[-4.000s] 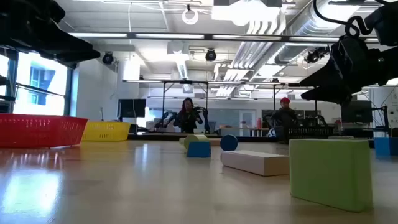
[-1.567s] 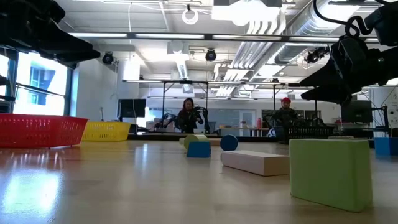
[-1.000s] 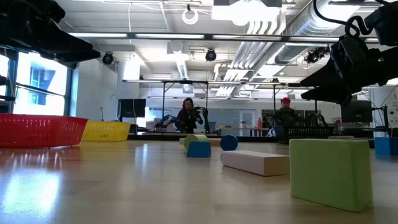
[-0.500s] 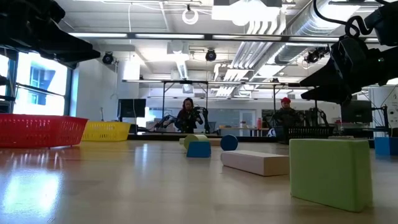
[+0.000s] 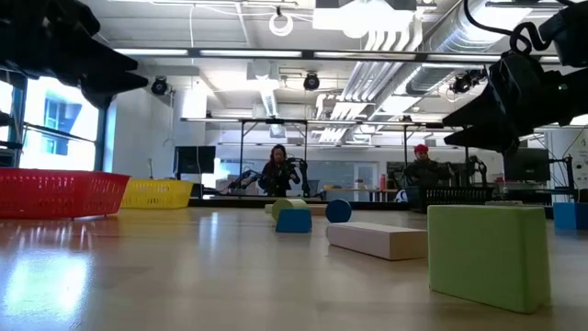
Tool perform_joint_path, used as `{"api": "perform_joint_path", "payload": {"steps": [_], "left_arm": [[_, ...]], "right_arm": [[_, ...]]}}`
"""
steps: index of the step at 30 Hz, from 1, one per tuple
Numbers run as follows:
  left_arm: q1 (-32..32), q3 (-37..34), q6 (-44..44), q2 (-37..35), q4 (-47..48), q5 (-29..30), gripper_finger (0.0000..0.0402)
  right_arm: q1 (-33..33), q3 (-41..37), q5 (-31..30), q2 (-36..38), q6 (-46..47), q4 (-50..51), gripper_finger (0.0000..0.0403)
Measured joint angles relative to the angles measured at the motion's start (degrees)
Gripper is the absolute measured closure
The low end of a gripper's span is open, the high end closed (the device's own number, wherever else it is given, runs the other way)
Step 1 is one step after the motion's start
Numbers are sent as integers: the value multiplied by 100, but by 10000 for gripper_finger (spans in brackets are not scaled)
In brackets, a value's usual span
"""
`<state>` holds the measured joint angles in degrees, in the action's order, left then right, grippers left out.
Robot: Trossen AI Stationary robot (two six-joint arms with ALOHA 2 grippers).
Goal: Sort & place blocks by color
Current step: Put the blue block into the black bin
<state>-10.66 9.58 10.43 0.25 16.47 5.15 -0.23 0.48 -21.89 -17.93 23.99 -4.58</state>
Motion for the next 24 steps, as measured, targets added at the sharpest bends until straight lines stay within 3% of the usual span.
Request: {"api": "perform_joint_path", "payload": {"steps": [6, 14, 24], "left_arm": [[0, 0, 605, 0, 0, 0, 212], [-2, 0, 645, 0, 0, 0, 212], [-2, 0, 390, 0, -7, 13, 212]], "right_arm": [[-6, 7, -32, 2, 162, -80, 149], [-15, 69, -182, 2, 71, -436, 149], [-15, 84, -207, 1, 141, -1819, 149]]}}
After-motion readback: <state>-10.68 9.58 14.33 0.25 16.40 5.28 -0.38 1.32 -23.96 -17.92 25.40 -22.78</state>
